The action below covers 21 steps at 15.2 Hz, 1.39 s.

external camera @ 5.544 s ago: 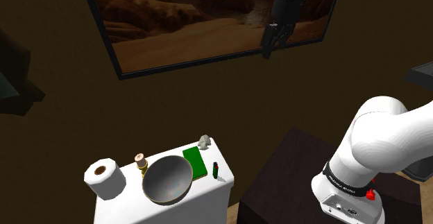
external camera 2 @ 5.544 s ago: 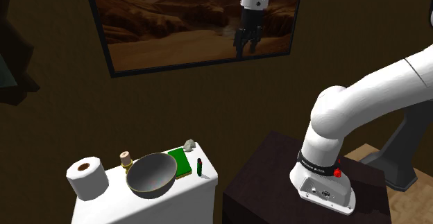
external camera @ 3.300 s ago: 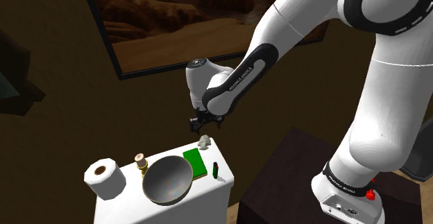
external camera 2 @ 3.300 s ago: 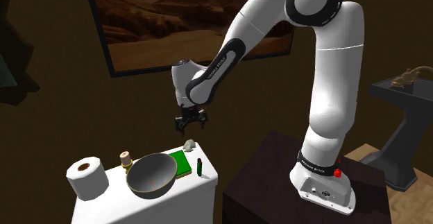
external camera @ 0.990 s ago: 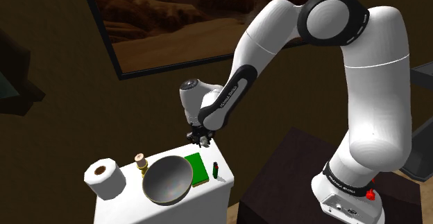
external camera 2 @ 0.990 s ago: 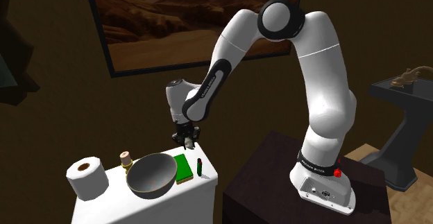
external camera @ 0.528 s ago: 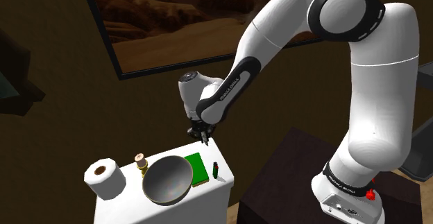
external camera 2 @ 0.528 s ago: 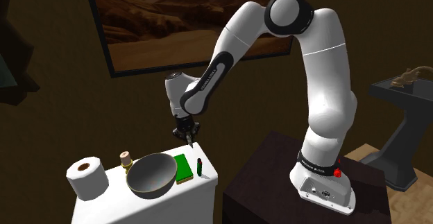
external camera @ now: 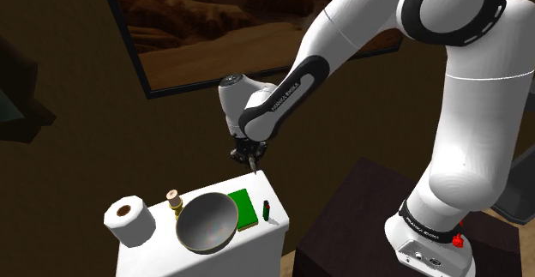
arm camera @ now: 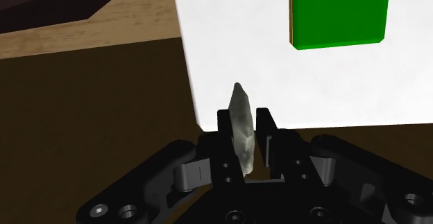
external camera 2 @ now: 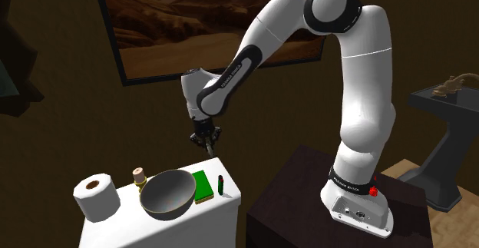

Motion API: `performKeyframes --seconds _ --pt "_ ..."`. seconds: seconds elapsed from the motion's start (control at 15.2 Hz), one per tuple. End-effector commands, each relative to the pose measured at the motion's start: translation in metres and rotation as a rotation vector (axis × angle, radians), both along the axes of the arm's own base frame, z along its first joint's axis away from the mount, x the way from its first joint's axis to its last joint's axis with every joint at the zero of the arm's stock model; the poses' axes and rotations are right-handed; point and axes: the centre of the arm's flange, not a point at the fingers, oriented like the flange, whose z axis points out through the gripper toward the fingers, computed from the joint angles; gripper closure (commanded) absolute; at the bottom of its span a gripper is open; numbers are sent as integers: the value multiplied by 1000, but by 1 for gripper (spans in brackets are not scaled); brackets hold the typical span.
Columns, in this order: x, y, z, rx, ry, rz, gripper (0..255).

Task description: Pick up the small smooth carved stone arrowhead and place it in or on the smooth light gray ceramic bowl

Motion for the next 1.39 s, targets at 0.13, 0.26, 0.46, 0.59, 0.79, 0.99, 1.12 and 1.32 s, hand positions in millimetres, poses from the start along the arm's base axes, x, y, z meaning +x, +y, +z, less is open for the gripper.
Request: performKeyframes --seconds 0.13,0.26,0.46,0.59,0.79,0.99,1.12,1.32 --pt "7 -4 28 1 -21 -10 255" --pt "7 -4 39 1 -21 -10 255" --pt "7 -4 55 1 -21 -10 255" --pt "7 -4 65 1 -21 -10 255" --pt "7 -4 79 1 -21 -10 255" --pt "-4 34 80 1 -21 -10 255" --pt "-11 59 80 1 -21 -10 255" --pt "-21 97 81 1 -21 -10 255"
